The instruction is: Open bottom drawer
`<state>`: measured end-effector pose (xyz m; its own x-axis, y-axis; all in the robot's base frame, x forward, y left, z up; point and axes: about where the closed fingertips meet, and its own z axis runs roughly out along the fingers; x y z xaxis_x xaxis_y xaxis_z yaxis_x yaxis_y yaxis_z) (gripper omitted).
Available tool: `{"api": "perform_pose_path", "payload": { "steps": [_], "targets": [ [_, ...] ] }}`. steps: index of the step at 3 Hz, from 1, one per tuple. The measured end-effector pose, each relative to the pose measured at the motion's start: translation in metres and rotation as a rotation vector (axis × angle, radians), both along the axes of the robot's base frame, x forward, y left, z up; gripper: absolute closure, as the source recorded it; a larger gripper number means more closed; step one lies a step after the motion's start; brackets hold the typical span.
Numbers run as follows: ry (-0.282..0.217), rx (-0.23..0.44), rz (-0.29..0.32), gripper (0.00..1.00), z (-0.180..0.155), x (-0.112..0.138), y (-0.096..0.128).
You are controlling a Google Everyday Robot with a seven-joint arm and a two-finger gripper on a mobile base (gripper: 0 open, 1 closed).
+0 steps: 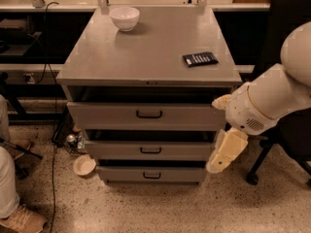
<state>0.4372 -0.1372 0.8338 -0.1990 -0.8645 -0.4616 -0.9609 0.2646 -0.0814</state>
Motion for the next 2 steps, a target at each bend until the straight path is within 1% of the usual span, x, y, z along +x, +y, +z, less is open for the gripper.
{"api": "perform_pose_path", "payload": {
  "steps": [1, 2],
  "targets": [
    [0.028, 0.015, 0.003, 0.00, -0.056, 0.000, -0.013],
    [0.048, 0.024, 0.034, 0.00, -0.113, 0.000, -0.015]
  ]
}}
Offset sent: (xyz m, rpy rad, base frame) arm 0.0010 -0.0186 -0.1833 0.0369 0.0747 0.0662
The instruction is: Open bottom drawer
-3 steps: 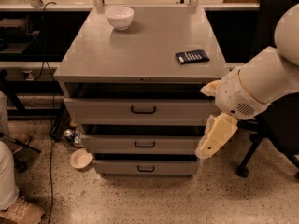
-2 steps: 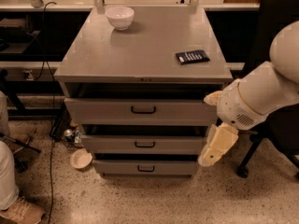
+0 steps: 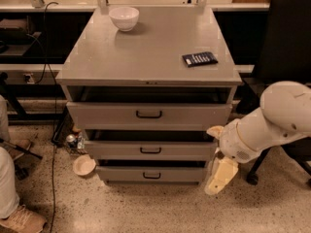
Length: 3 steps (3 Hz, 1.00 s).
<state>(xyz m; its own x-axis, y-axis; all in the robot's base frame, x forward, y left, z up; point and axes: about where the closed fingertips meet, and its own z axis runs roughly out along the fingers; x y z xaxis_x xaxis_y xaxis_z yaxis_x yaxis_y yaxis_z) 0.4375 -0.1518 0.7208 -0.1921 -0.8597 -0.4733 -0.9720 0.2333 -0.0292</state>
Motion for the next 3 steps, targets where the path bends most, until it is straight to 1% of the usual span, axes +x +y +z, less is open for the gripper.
{"api": "perform_pose_path", "payload": {
  "steps": [1, 2, 3],
  "targets": [
    [0.029, -0.003, 0.038, 0.00, -0.066, -0.002, 0.009],
    [0.069, 0.005, 0.055, 0.00, -0.106, -0.003, 0.016],
    [0.067, -0.001, 0.046, 0.00, -0.113, -0.002, 0.014]
  ]
}}
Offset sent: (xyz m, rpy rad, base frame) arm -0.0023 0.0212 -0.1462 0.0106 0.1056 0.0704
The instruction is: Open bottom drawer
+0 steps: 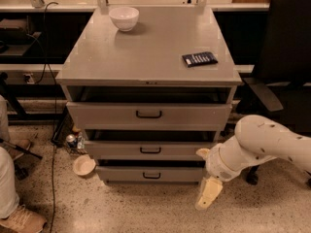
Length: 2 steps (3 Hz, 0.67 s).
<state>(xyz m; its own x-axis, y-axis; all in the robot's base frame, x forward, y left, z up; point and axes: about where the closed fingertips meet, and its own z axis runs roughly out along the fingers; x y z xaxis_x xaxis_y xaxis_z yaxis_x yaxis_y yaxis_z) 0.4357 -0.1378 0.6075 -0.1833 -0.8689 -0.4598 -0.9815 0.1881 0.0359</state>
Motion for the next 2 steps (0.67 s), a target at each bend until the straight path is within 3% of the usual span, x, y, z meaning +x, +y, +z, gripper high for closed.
{"api": "perform_pose_path", "payload": {
  "steps": [1, 2],
  "targets": [
    [-0.006, -0.040, -0.021, 0.00, -0.028, 0.009, -0.008],
    [-0.006, -0.076, -0.033, 0.00, -0.106, 0.027, -0.024]
  ]
}}
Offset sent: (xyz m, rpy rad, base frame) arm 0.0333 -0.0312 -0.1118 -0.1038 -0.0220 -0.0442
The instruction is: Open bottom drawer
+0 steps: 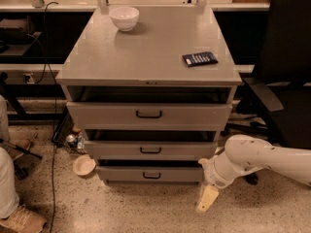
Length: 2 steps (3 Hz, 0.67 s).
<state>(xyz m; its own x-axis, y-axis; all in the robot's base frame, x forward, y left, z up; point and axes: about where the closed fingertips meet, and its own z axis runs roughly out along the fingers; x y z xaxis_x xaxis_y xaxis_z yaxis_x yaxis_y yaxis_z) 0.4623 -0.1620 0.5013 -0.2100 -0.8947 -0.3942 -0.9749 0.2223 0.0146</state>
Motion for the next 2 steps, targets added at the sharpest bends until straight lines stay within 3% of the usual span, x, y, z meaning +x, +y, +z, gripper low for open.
{"api": "perform_pose_path", "payload": {
  "steps": [1, 2],
  "targets": [
    [0.000, 0.000, 0.000, 0.00, 0.000, 0.000, 0.000],
    [-0.011, -0.024, 0.027, 0.00, -0.041, 0.007, -0.007]
  ]
}}
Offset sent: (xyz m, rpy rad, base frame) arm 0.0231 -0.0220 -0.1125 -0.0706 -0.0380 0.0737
